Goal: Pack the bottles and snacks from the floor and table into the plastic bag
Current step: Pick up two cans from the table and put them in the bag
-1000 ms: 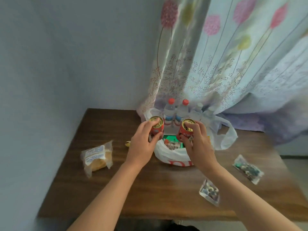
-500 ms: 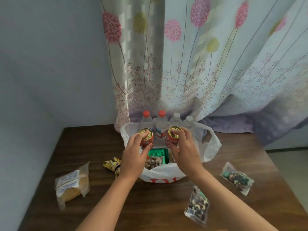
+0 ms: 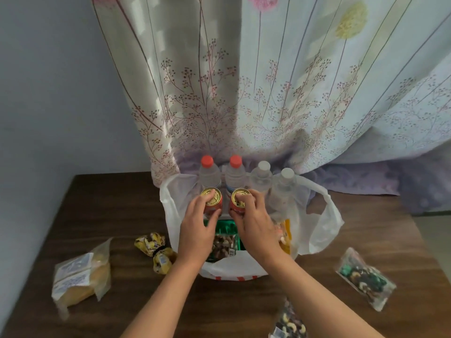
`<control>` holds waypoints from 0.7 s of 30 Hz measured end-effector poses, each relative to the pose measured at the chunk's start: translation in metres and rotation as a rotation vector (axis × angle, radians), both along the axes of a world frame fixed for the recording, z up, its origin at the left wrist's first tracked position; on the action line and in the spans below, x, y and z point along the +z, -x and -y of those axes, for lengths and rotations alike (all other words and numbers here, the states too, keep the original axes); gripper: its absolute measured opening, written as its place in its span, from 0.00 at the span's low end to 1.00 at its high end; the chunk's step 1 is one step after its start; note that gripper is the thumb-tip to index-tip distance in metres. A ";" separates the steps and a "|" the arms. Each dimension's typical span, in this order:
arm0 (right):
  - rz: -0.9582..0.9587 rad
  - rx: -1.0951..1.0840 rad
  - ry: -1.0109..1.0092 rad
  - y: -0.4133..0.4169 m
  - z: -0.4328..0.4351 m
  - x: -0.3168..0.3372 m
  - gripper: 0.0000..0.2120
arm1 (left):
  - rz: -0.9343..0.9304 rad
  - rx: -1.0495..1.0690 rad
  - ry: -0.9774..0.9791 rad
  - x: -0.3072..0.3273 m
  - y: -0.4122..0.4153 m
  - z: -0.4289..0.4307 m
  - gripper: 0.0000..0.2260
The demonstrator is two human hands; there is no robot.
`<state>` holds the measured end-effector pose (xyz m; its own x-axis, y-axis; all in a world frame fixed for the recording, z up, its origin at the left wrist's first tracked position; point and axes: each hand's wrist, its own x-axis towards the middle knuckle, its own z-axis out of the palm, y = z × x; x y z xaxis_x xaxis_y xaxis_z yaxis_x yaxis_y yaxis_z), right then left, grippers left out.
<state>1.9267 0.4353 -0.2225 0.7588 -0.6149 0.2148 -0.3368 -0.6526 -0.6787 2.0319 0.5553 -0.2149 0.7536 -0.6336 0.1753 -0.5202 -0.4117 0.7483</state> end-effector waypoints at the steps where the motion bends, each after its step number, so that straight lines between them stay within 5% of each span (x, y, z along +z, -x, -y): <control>1: -0.004 -0.003 -0.007 -0.004 0.001 -0.006 0.17 | 0.008 -0.006 -0.008 -0.006 -0.003 0.001 0.19; 21: -0.083 -0.036 -0.074 -0.050 0.002 -0.081 0.19 | -0.092 -0.005 -0.037 -0.086 -0.043 0.011 0.19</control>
<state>1.9765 0.4330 -0.3031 0.7490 -0.6541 0.1057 -0.4160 -0.5884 -0.6933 2.0746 0.5445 -0.3010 0.7624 -0.6419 0.0816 -0.4517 -0.4377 0.7774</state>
